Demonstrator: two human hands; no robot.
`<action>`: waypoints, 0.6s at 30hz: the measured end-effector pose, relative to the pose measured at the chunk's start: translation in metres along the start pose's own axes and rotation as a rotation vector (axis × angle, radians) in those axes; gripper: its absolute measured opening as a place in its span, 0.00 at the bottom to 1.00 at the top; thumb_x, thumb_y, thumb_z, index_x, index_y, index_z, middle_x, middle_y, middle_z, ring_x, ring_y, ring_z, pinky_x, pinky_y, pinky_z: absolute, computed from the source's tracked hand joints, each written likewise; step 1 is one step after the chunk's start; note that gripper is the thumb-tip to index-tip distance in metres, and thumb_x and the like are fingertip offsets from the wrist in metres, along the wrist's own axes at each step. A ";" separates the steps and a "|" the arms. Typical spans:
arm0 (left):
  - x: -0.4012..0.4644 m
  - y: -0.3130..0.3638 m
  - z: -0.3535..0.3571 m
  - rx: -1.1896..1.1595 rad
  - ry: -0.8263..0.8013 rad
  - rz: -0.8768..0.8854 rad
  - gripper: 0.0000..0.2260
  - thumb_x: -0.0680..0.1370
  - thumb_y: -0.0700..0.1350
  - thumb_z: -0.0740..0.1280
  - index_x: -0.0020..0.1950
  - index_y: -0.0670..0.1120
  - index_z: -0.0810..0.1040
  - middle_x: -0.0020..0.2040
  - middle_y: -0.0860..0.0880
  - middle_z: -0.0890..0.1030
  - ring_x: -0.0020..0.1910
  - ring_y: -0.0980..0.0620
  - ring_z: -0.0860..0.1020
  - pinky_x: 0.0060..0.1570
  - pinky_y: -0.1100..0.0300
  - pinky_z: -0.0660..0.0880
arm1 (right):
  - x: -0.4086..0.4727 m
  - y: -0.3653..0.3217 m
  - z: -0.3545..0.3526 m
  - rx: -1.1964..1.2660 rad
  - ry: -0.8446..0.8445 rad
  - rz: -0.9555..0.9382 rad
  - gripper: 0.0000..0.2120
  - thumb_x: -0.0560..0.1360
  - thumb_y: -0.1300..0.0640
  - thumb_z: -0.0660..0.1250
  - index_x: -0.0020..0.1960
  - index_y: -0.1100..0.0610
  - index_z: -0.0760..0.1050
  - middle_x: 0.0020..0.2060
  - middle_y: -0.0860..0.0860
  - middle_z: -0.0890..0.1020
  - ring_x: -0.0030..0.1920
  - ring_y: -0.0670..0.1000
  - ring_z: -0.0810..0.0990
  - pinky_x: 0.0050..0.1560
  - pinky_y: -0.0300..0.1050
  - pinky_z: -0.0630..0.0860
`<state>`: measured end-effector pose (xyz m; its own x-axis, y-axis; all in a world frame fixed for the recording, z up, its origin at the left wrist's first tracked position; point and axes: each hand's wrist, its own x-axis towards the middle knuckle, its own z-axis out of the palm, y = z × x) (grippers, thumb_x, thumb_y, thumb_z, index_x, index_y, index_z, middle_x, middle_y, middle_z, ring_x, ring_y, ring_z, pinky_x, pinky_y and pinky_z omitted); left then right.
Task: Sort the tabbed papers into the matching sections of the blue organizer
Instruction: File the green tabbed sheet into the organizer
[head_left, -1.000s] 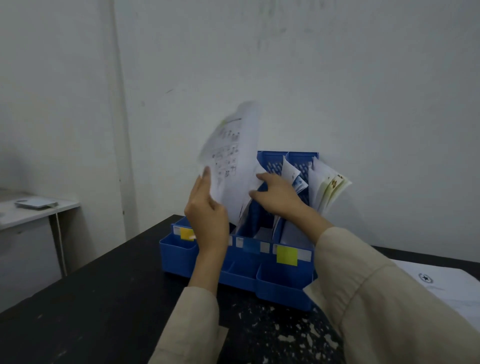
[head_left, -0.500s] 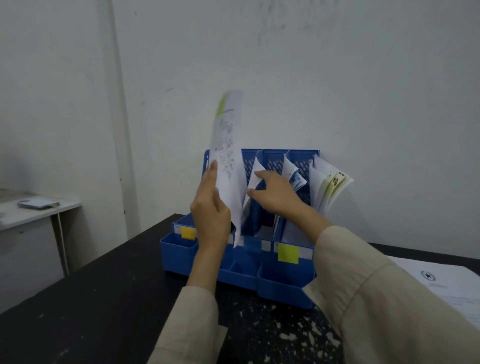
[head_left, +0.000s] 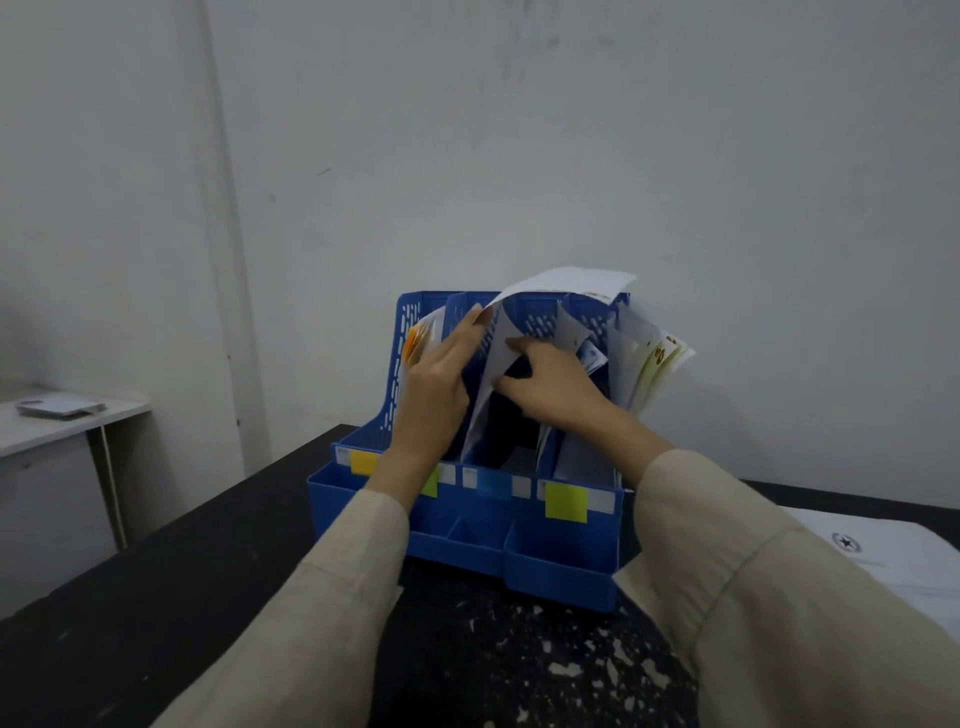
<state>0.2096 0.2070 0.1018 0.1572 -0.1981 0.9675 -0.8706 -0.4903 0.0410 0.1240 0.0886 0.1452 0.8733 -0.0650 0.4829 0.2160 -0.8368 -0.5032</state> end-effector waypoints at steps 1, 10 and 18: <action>-0.007 -0.001 0.003 0.001 -0.020 -0.033 0.28 0.71 0.24 0.58 0.70 0.38 0.68 0.64 0.38 0.76 0.61 0.46 0.73 0.57 0.57 0.72 | 0.000 0.000 0.000 0.005 -0.001 0.000 0.21 0.77 0.59 0.63 0.68 0.62 0.67 0.63 0.58 0.73 0.60 0.56 0.73 0.51 0.37 0.67; -0.036 0.008 -0.004 -0.095 -0.067 -0.364 0.33 0.73 0.27 0.59 0.75 0.45 0.53 0.32 0.42 0.70 0.25 0.51 0.67 0.28 0.66 0.60 | 0.002 0.006 0.002 0.068 0.022 -0.056 0.15 0.76 0.62 0.64 0.61 0.67 0.72 0.53 0.61 0.79 0.43 0.52 0.75 0.42 0.40 0.70; -0.021 0.002 -0.020 0.007 -0.340 -0.540 0.38 0.74 0.30 0.57 0.77 0.54 0.47 0.41 0.36 0.76 0.30 0.47 0.69 0.28 0.55 0.64 | 0.004 0.008 0.003 0.035 -0.019 0.010 0.27 0.76 0.59 0.64 0.73 0.64 0.61 0.69 0.61 0.66 0.62 0.62 0.73 0.62 0.55 0.72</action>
<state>0.1957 0.2271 0.0864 0.7133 -0.1791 0.6776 -0.6243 -0.6017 0.4982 0.1307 0.0836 0.1406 0.8836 -0.0624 0.4640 0.2220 -0.8168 -0.5325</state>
